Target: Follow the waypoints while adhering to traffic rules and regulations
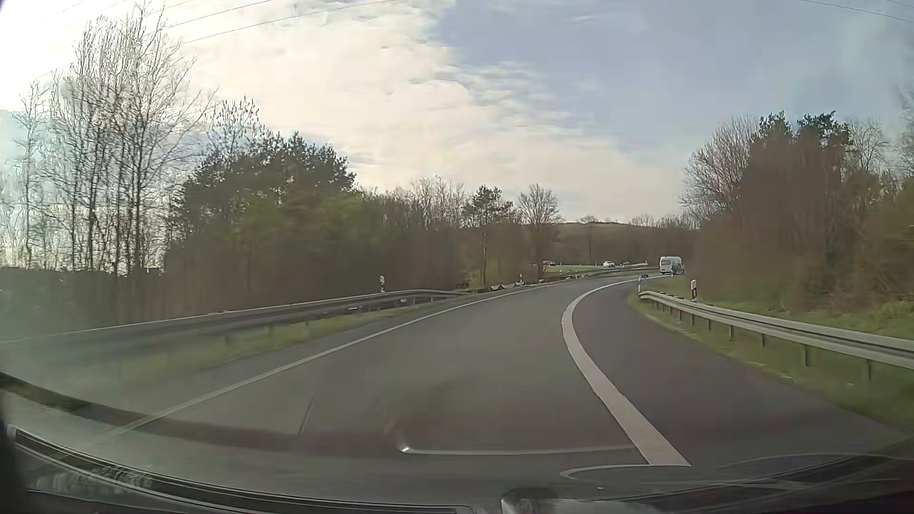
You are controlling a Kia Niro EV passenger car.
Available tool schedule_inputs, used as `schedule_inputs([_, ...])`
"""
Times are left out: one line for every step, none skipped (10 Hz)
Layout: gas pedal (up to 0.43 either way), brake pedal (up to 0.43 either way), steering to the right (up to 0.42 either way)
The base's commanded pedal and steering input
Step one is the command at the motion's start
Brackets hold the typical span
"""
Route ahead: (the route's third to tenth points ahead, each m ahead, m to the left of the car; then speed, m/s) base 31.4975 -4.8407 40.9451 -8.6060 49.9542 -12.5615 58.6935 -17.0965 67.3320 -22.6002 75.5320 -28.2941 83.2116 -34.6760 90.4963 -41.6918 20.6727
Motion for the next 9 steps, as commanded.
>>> schedule_inputs([0.000,0.000,0.037])
schedule_inputs([0.000,0.000,0.038])
schedule_inputs([0.000,0.000,0.039])
schedule_inputs([0.000,0.000,0.039])
schedule_inputs([0.000,0.000,0.038])
schedule_inputs([0.000,0.000,0.039])
schedule_inputs([0.000,0.000,0.039])
schedule_inputs([0.000,0.000,0.039])
schedule_inputs([0.000,0.000,0.039])
